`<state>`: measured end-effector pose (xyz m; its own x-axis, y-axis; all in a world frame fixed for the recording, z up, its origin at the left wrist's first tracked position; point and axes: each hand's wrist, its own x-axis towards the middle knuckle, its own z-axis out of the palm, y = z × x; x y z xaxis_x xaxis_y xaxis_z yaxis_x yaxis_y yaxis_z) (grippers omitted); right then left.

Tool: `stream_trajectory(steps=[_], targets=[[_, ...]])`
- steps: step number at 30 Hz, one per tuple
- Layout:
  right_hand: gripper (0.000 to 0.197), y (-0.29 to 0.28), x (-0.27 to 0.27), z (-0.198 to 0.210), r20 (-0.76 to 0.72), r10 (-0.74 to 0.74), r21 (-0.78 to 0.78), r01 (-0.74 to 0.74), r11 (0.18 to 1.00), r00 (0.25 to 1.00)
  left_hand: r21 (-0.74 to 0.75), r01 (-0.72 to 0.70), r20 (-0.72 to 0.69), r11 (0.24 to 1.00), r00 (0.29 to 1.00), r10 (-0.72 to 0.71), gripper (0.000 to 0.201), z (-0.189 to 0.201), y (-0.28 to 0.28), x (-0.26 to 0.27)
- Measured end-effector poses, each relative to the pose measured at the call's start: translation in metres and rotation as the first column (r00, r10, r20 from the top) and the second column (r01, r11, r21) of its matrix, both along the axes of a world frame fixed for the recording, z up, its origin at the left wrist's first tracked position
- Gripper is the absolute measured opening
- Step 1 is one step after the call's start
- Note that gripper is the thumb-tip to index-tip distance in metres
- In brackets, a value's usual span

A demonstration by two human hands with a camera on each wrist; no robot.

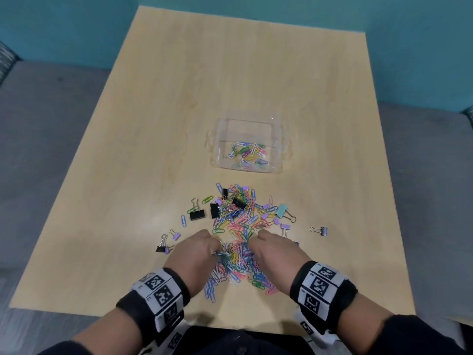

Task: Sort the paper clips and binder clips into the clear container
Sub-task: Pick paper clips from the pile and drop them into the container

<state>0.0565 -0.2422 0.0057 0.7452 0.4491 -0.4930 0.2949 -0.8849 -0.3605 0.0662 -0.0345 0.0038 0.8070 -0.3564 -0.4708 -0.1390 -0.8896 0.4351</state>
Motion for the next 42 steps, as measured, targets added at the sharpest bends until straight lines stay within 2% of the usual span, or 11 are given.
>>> stream_trajectory(steps=[6, 10, 16, 20, 22, 24, 29, 32, 35, 38, 42], targets=[[0.006, -0.011, 0.027, 0.021, -0.138, -0.032, 0.124, 0.049, 0.991, 0.99, -0.171, -0.122, -0.148, 0.978, 0.984, 0.097, 0.003, 0.025, 0.008, 0.029], [0.005, -0.019, 0.069, 0.047, -0.139, -0.158, 0.262, 0.19, 0.946, 0.978, -0.378, -0.4, -0.398, 0.835, 0.885, 0.243, 0.007, 0.048, 0.003, 0.071], [0.006, -0.025, 0.16, 0.053, 0.003, -0.437, 0.301, 0.416, 0.858, 0.899, -0.376, -0.37, -0.084, 0.85, 0.927, 0.366, 0.009, 0.051, -0.024, 0.167], [0.007, -0.016, 0.196, 0.038, 0.065, -0.49, 0.174, 0.474, 0.863, 0.869, -0.278, -0.318, 0.029, 0.906, 0.94, 0.339, 0.003, 0.04, -0.049, 0.197], [0.021, -0.013, 0.198, 0.036, 0.063, -0.491, 0.167, 0.476, 0.864, 0.869, -0.259, -0.302, 0.052, 0.917, 0.944, 0.326, 0.019, 0.032, -0.052, 0.198], [0.034, -0.016, 0.187, 0.038, 0.111, -0.498, 0.196, 0.472, 0.86, 0.86, -0.25, -0.277, 0.122, 0.928, 0.942, 0.314, 0.032, 0.03, -0.045, 0.19], [0.033, -0.034, 0.099, 0.035, 0.173, -0.436, 0.297, 0.375, 0.878, 0.883, -0.26, -0.131, 0.24, 0.957, 0.951, 0.195, 0.034, 0.041, -0.005, 0.112], [0.034, -0.039, 0.023, 0.025, 0.052, -0.225, 0.143, 0.216, 0.966, 0.973, -0.212, 0.037, 0.196, 0.977, 0.981, 0.005, 0.045, 0.029, 0.021, 0.039], [0.031, -0.042, -0.04, 0.013, 0.096, -0.071, 0.019, 0.07, 0.997, 0.993, -0.021, 0.186, 0.142, 0.982, 0.973, -0.182, 0.069, 0.007, 0.041, -0.024], [0.071, -0.041, -0.079, 0.0, 0.144, -0.01, -0.051, 0.018, 0.999, 0.99, 0.11, 0.241, 0.174, 0.964, 0.951, -0.257, 0.101, -0.007, 0.043, -0.057], [0.1, -0.027, -0.088, -0.01, 0.135, -0.034, -0.122, 0.05, 0.991, 0.99, 0.173, 0.261, 0.291, 0.95, 0.908, -0.302, 0.1, -0.018, 0.03, -0.066]])
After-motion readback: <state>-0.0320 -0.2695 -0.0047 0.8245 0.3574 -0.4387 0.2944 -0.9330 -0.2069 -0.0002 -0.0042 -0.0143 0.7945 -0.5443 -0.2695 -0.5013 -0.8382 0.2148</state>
